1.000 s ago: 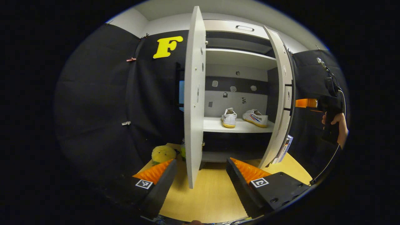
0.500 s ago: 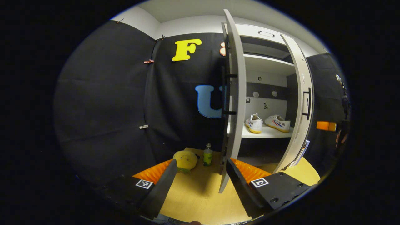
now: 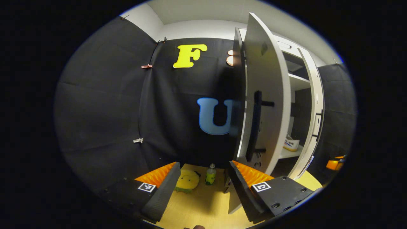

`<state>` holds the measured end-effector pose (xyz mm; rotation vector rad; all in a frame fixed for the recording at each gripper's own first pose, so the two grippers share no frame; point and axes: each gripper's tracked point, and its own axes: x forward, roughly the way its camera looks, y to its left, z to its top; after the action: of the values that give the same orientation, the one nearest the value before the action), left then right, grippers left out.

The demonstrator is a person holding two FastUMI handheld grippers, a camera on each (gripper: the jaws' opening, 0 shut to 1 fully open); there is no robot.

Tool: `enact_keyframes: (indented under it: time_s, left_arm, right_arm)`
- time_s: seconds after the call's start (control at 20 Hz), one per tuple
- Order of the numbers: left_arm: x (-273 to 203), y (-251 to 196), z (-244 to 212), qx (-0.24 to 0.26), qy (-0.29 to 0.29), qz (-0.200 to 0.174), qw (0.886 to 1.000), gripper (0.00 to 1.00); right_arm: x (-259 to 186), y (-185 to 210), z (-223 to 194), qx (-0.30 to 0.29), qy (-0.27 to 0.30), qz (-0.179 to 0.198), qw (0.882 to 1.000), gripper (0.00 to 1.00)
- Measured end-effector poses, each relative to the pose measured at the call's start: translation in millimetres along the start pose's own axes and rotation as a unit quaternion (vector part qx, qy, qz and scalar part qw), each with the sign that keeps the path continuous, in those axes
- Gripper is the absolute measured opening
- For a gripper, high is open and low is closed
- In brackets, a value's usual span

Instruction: Grab one shoe with the right hand and put it into the shoe cabinet, grab the other shoe with the left hand and put it into the shoe cabinet; then close the right door with the right hand and the left door with the left hand.

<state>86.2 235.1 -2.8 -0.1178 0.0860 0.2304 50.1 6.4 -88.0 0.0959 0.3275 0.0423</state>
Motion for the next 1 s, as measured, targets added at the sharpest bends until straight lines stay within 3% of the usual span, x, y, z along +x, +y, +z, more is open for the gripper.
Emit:
enact_keyframes:
  time_s: [0.25,0.5,0.8,1.0]
  left_arm:
    - [44,0,30,0.012,-0.012,-0.032,0.999,0.94]
    - [63,-20,50,-0.007,-0.032,-0.066,0.997,0.94]
    - [61,-26,50,0.015,-0.028,-0.051,0.998,0.95]
    - [55,-49,52,0.041,-0.016,-0.033,0.998,0.93]
  right_arm:
    - [-8,24,-2,-0.013,0.002,0.017,1.0,0.98]
    - [-12,18,-10,-0.02,0.017,0.002,1.0,0.98]
    - [-2,3,-8,-0.013,0.019,0.015,1.0,0.98]
    - [11,-4,-4,-0.003,0.011,0.043,0.999,0.98]
